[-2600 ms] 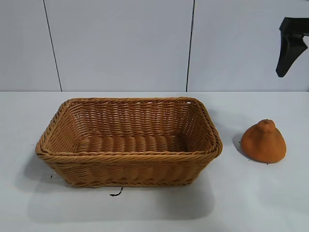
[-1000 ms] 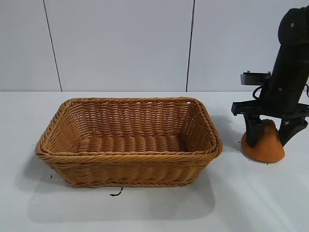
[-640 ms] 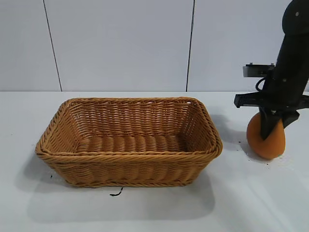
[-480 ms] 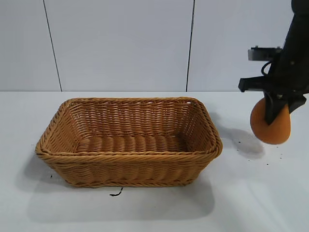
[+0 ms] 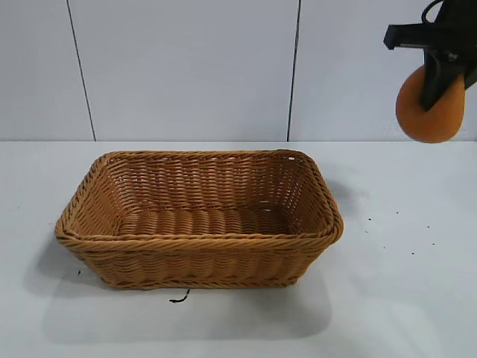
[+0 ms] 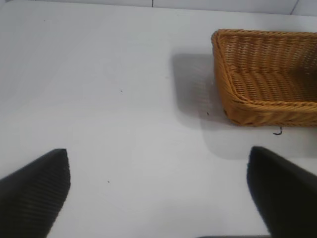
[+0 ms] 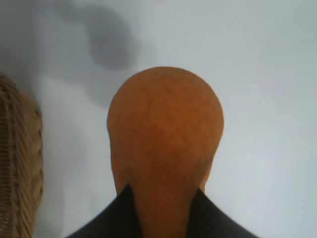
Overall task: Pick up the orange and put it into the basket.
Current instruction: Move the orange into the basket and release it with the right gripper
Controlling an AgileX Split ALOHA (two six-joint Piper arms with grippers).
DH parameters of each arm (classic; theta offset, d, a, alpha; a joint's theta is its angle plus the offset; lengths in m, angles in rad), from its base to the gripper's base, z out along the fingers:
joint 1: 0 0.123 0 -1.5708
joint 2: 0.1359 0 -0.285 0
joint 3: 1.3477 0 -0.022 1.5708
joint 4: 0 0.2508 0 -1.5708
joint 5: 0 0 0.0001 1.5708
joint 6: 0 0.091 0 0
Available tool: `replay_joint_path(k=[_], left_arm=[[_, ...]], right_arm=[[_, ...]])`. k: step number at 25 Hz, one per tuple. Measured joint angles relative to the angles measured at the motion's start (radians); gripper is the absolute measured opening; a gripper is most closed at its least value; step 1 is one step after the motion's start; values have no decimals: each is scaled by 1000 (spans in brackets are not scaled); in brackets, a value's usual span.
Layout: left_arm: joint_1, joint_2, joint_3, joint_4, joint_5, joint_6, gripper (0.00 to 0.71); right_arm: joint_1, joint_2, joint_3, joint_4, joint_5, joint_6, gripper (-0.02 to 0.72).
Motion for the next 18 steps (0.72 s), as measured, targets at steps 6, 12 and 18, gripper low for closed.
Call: replay_joint_path(k=[6, 12, 18], left_arm=[[0, 0, 0, 0, 0, 0, 697], [0, 0, 0, 0, 0, 0, 697], [0, 0, 0, 0, 0, 0, 697]], right_arm=[[167, 0, 0, 8, -24, 0, 53], [352, 1, 0, 14, -84, 19, 53], [464, 70, 0, 16, -163, 31, 53]])
